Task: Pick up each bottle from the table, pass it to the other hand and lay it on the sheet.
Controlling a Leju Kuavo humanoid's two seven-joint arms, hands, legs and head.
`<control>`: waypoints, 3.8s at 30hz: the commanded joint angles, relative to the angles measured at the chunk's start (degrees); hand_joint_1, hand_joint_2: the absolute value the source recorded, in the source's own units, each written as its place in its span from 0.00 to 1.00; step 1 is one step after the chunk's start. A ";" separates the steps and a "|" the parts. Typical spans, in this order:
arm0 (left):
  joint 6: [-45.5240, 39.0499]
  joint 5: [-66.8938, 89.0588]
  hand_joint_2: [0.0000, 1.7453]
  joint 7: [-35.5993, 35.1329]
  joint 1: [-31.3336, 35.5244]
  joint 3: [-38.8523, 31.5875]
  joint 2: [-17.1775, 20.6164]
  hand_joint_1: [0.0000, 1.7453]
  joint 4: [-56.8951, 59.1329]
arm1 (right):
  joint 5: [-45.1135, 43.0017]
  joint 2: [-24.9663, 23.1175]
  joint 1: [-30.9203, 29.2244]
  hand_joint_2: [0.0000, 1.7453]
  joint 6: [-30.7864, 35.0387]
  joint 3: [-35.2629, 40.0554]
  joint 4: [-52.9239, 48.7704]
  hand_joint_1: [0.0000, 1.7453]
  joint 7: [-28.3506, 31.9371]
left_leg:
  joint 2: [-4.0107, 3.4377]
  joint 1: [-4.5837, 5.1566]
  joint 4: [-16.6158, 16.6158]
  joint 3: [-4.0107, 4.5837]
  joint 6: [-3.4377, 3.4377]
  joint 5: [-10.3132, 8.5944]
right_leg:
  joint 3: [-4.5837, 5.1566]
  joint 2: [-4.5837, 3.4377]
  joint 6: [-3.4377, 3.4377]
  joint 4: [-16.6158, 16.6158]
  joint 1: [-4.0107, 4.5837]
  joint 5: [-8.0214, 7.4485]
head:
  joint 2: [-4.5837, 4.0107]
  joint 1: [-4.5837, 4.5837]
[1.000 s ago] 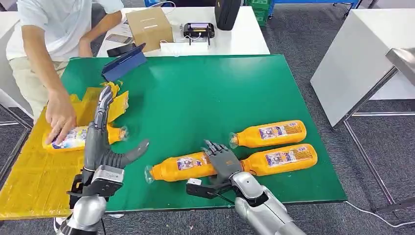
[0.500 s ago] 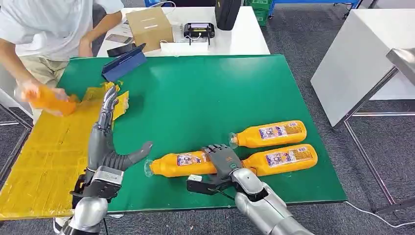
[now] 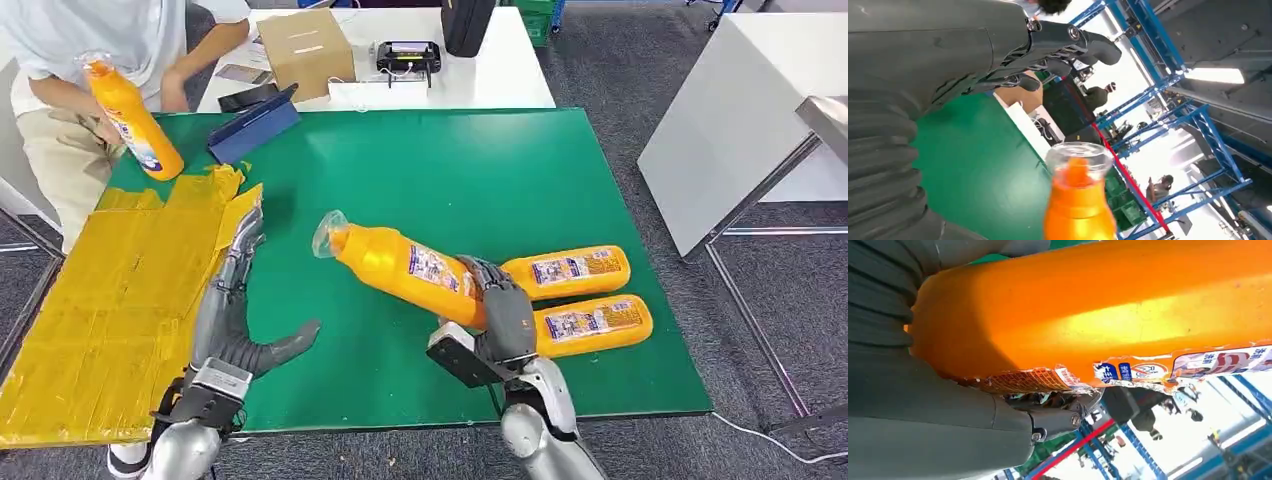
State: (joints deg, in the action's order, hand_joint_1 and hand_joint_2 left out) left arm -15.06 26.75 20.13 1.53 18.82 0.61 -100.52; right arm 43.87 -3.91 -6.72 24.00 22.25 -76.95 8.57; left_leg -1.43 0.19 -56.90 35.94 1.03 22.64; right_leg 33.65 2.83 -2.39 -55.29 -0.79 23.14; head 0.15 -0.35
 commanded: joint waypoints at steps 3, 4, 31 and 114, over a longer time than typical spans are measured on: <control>2.63 -4.67 1.00 -0.65 -0.75 -1.68 -1.87 0.00 8.00 | -10.59 -2.21 2.04 1.00 4.46 -6.68 -8.71 1.00 7.53 | 0.09 -0.01 0.05 -0.23 -0.07 0.10 | -0.23 -0.18 0.08 0.02 -0.03 0.12 | 0.00 0.00; 3.18 -6.04 1.00 -0.36 -0.88 -1.73 -2.13 0.00 8.59 | -11.08 -2.18 2.14 1.00 4.18 -6.52 -9.19 1.00 7.64 | 0.07 0.02 0.05 -0.16 -0.04 0.06 | -0.15 -0.13 0.05 0.02 -0.04 0.07 | 0.00 0.02; 14.94 -31.44 1.00 -4.29 7.12 1.07 -3.09 0.00 17.27 | -12.84 -5.69 -8.00 1.00 -10.43 19.42 20.56 1.00 10.59 | 0.01 -0.08 0.09 -0.17 -0.08 0.04 | -0.19 -0.21 0.09 0.10 0.05 0.04 | 0.00 0.00; -5.39 63.25 1.00 -46.10 31.06 21.48 20.45 1.00 34.88 | -16.00 0.26 5.83 1.00 6.05 2.19 -24.80 0.00 18.42 | 0.30 -0.11 0.02 -0.01 -0.15 -0.05 | 0.02 0.09 0.15 -0.03 0.08 0.09 | 0.00 0.02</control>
State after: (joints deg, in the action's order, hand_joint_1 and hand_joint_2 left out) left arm -24.28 89.44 -21.39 20.57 21.04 10.02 -83.47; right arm 28.63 -4.79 -0.67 30.16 27.95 -97.35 27.17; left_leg -1.52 0.15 -56.91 36.13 0.98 22.58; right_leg 33.95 2.82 -2.37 -55.30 -0.74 23.09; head 0.15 -0.33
